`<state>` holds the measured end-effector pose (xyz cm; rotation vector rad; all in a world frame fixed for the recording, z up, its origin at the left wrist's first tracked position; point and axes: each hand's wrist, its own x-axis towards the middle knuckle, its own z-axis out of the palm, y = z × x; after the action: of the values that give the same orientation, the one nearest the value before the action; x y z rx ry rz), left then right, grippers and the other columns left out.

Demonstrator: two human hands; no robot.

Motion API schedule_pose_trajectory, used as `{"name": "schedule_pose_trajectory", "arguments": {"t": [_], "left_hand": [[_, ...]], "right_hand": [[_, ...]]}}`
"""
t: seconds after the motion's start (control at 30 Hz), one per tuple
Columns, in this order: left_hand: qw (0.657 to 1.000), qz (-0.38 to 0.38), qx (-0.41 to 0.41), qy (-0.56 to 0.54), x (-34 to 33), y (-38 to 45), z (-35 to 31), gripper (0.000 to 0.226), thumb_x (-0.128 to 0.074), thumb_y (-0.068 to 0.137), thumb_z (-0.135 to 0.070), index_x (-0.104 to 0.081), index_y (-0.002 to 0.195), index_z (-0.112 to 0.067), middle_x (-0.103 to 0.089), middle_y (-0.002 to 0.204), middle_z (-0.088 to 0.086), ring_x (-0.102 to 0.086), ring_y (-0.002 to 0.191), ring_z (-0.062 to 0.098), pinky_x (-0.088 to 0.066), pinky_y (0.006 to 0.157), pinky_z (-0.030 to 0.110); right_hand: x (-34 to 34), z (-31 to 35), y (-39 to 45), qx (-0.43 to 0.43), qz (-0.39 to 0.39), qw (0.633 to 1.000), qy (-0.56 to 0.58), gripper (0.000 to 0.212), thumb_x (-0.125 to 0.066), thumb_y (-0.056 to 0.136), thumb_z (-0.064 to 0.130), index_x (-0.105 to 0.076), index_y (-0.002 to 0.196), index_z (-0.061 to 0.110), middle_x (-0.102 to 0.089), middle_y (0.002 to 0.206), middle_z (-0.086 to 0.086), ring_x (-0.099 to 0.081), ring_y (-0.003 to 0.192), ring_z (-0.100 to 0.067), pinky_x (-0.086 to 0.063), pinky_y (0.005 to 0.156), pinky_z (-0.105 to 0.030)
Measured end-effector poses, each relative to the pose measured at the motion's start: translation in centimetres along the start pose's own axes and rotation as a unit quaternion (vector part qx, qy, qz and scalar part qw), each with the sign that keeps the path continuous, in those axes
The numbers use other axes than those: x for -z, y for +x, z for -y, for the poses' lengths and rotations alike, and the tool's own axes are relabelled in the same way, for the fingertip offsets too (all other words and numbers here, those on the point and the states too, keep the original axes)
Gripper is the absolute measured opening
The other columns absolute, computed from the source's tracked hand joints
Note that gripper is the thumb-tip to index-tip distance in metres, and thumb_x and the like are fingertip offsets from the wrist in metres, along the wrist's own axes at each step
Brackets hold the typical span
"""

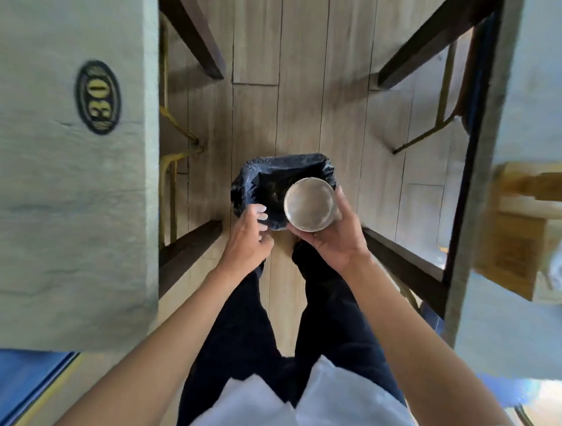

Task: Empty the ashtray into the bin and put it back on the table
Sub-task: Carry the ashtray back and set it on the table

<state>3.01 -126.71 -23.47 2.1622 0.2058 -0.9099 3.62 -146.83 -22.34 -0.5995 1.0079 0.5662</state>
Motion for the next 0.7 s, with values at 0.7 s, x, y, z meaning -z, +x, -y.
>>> {"name": "schedule_pose_trajectory", "arguments": {"t": [0.7], "left_hand": [[0.955, -0.161, -0.244, 0.057, 2.3, -18.7, -12.2, 0.115, -0.086, 0.061, -0.060, -0.032, 0.151, -0.013, -0.041, 0.148, -0.005, -0.043, 0.137, 0.008, -0.046, 0.108, 0.029]], "right_hand": [[-3.3, 0.8, -19.7, 0.089, 0.086, 0.933, -0.338, 0.054, -0.046, 0.104, 0.058, -0.082, 0.103, 0.018, -0.075, 0.092, -0.005, -0.071, 0.082, -0.015, -0.055, 0.073, -0.030]]}}
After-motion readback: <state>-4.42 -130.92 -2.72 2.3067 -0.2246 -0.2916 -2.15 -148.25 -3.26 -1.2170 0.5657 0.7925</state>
